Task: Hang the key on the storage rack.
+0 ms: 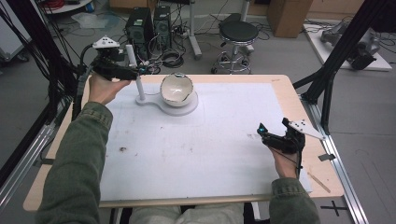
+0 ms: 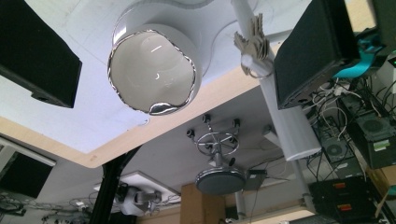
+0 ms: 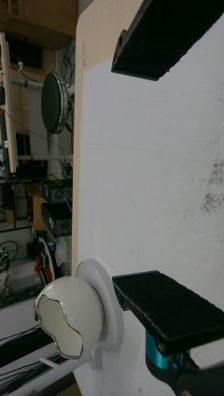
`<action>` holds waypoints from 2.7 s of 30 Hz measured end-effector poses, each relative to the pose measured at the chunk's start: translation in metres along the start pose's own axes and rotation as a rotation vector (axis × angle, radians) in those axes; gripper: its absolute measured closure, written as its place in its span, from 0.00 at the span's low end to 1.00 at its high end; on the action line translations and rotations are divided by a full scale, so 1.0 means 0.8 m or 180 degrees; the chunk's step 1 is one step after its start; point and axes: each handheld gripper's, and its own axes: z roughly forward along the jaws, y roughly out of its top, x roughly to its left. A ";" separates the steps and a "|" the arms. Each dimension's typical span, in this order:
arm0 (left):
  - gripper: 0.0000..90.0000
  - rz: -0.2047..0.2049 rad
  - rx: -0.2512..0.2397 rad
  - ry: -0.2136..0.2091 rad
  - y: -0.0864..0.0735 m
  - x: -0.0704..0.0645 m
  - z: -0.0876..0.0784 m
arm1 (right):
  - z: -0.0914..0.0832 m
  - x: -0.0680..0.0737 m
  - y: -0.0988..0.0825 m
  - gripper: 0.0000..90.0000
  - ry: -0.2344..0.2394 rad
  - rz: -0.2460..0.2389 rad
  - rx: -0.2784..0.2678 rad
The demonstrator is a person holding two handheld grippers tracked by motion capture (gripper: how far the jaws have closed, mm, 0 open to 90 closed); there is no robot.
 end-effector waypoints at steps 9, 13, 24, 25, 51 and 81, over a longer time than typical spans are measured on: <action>0.02 0.0002 -0.0076 0.0018 -0.018 0.001 -0.016 | -0.001 0.000 0.000 0.01 -0.0014 0.0002 -0.0002; 0.02 -0.0007 -0.0223 0.0026 -0.031 -0.002 -0.030 | -0.001 0.000 0.000 0.01 -0.0010 0.0006 0.0007; 0.02 -0.0032 -0.0251 0.0129 -0.056 0.000 -0.046 | -0.001 0.001 -0.001 0.01 0.0000 0.0009 0.0015; 0.02 -0.0032 -0.0251 0.0129 -0.056 0.000 -0.046 | -0.001 0.001 -0.001 0.01 -0.0006 0.0011 0.0017; 0.02 -0.0198 -0.0375 0.0229 -0.117 -0.001 -0.079 | 0.002 0.002 -0.001 0.01 0.0014 -0.0017 0.0032; 0.02 -0.0432 -0.0493 0.0525 -0.186 0.013 -0.123 | 0.002 0.002 -0.001 0.01 0.0043 -0.0019 0.0052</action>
